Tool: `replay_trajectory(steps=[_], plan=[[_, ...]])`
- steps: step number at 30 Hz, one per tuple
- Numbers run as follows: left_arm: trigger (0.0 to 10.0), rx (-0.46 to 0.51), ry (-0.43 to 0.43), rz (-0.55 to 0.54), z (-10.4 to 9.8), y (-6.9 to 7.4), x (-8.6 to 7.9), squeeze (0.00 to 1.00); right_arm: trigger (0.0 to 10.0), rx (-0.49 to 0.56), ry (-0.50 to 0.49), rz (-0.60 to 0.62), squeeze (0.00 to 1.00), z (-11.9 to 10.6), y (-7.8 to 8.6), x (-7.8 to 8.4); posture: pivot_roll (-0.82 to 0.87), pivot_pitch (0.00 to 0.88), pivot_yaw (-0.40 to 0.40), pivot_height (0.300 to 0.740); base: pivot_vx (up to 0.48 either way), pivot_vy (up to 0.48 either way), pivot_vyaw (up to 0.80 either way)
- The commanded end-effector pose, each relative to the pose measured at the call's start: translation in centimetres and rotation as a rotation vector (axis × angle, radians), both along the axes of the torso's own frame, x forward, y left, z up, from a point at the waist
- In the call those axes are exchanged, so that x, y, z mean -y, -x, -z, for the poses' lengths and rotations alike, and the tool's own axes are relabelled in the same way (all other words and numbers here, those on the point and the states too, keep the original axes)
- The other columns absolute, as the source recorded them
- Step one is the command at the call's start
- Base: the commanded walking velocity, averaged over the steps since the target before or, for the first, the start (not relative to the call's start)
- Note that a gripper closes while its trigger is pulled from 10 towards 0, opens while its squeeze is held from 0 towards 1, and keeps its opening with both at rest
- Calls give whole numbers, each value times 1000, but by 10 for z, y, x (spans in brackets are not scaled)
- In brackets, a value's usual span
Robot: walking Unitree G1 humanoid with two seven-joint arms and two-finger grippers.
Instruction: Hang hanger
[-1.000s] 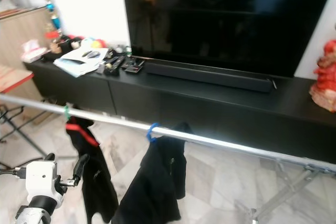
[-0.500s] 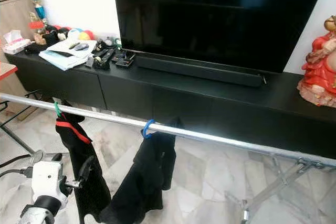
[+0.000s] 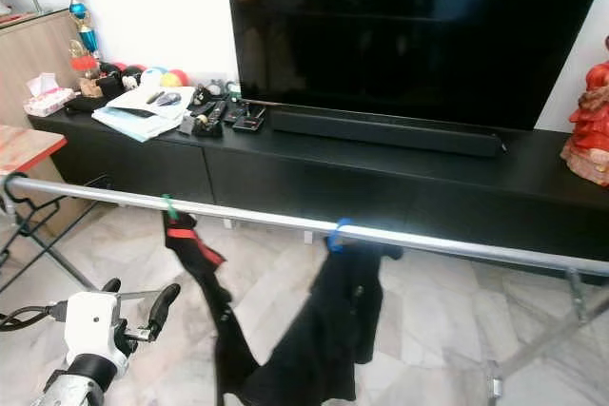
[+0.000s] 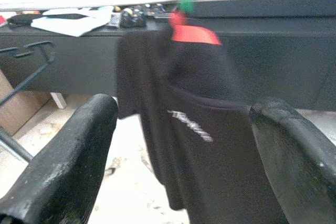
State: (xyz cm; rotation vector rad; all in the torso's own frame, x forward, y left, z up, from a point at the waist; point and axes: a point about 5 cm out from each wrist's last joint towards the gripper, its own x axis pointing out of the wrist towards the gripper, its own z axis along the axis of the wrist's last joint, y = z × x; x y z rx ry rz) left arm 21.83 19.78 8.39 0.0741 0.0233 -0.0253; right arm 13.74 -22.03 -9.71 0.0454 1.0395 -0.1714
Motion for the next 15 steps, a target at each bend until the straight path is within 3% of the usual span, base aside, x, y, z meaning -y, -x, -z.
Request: replay_trajectory(steps=[1,6,11,15], plan=[[10000,-18,-5,-13,2,2,-5,0,10000,24,-33,-10,0,-1,-8,-13,110,0,7,740,0,480,0],[10000,-11,-2,14,2,2,-2,0,10000,35,-45,-21,0,-1,-17,-28,109,2,7,740,0,0,0],[10000,-22,12,47,3,2,3,0,10000,41,-48,-25,0,-2,-21,-32,110,3,2,740,0,0,0],[10000,-26,-28,81,4,3,7,0,10000,43,-45,-27,0,-3,-22,-31,110,3,0,740,0,0,0]])
